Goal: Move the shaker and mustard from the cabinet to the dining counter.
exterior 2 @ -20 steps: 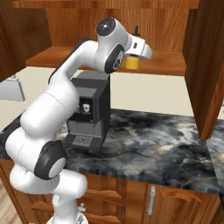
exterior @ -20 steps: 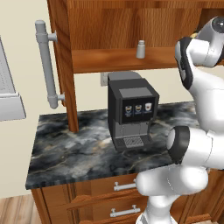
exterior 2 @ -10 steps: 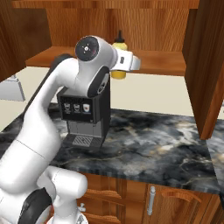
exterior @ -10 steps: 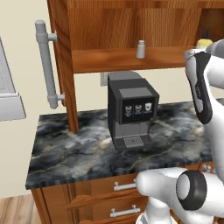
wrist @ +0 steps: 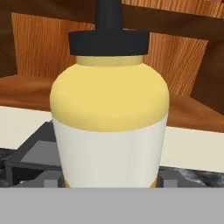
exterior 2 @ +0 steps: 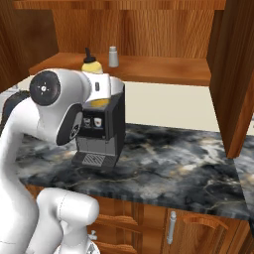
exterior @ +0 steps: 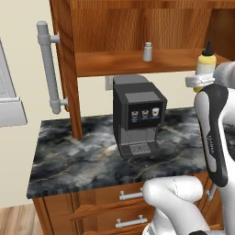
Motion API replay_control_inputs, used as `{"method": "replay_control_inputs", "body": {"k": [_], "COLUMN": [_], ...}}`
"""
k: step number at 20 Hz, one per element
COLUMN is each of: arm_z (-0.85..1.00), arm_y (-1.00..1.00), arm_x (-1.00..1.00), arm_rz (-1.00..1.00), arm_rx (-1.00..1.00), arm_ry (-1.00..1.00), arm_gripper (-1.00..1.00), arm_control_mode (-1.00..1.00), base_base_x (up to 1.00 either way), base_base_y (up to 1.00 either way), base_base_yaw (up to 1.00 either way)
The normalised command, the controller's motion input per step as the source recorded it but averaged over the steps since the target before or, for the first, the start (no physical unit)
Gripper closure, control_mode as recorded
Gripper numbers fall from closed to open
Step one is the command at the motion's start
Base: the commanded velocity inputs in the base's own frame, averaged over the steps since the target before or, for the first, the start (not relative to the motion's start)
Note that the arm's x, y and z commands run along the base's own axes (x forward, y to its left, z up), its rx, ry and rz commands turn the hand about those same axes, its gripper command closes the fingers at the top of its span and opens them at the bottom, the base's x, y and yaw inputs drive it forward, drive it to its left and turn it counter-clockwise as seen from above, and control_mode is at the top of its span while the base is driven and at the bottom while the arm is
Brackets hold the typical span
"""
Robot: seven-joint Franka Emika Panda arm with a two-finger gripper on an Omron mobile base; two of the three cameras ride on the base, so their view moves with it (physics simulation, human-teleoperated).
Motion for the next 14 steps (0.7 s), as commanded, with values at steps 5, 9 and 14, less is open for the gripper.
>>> {"method": "replay_control_inputs", "body": {"k": [5,9,14], "arm_z": [0.00,0.00,0.00], "arm_y": [0.49,0.31,0.16], "arm_x": [-0.65,-0.53,-0.46], "arm_rz": [0.03,0.00,0.00], "arm_rx": [-0.12,-0.10,-0.06], "arm_ry": [0.00,0.00,0.00], "arm_gripper": [1.00,1.00,1.00], "arm_control_mode": [-1.00,-1.00,-1.00], "base_base_x": [0.00,0.00,0.00], "base_base_y": [0.00,0.00,0.00], "base_base_yaw": [0.00,0.00,0.00]}}
